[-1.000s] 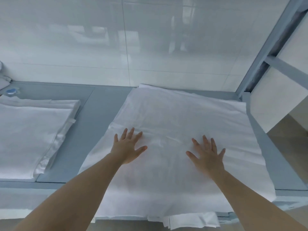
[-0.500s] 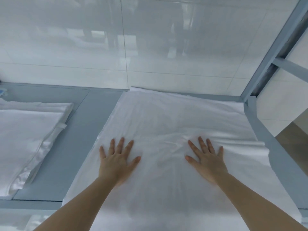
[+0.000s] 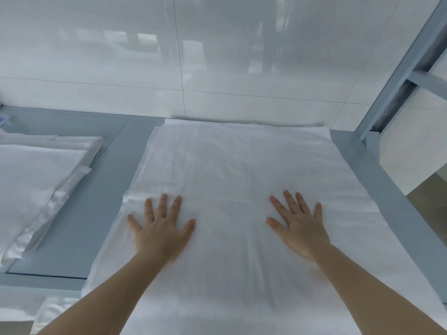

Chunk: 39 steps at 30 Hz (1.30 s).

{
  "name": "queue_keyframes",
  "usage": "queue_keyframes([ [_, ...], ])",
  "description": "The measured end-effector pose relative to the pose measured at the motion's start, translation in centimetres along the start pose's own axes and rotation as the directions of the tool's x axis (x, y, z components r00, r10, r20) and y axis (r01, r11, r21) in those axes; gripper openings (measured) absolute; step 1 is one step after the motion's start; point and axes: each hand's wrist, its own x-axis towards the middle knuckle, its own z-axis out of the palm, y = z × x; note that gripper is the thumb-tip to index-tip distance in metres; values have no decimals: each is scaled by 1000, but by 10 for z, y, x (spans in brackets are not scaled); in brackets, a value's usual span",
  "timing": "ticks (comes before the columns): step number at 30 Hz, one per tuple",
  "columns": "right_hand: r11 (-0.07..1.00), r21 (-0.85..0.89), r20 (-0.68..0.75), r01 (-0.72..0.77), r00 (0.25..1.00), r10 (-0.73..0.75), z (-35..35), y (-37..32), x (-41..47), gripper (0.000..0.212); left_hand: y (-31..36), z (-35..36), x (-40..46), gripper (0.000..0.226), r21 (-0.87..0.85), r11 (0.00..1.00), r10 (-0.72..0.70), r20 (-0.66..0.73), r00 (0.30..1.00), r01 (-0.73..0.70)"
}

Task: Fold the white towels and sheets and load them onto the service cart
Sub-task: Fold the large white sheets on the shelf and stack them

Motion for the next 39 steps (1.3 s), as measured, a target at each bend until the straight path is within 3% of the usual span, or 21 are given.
queue_keyframes([
  [2,1000,-3,10,-9,1000,9,2,0,-4,69,25,-4,5,85,-20,1000,-7,2,1000,7],
  [5,1000,16,-28,-20,999,20,3,-2,-2,64,85,0,10,82,-20,980,195,-21,980,-196],
  [7,999,47,-202,13,979,-4,1,-10,7,50,124,7,14,77,-8,936,351,-22,936,-351],
  [9,988,94,-321,119,944,-83,-2,-20,24,42,152,12,24,71,11,909,417,-22,909,-417],
  [11,978,94,-254,189,954,-160,-4,-24,45,46,166,16,42,69,27,918,395,-38,918,-395],
  [13,986,42,-146,160,978,-152,-4,-14,68,51,169,16,64,73,49,941,336,-41,941,-334],
  [19,995,10,-43,-99,994,99,-18,65,117,59,141,1,139,91,16,990,140,18,990,-140],
  [24,933,54,-18,-355,934,356,-27,127,139,62,94,-11,191,94,-2,1000,-20,7,1000,20],
  [27,894,55,-22,-444,895,446,-31,115,153,62,87,-15,207,91,6,999,-45,9,999,45],
  [29,930,37,-37,-367,929,368,-33,80,164,60,88,-16,216,89,7,999,-41,8,999,41],
  [32,999,51,-60,-13,998,16,-32,3,183,54,86,-17,229,88,8,999,-41,3,999,41],
  [35,966,16,-57,257,965,-256,-24,-71,202,55,84,-18,241,89,-2,999,-43,3,999,43],
  [37,959,-11,-51,282,958,-283,-24,-93,221,57,81,-18,249,89,7,999,-43,5,999,43],
  [39,980,0,-47,200,979,-199,-30,-91,241,60,70,-19,260,88,6,999,-48,10,999,48],
])
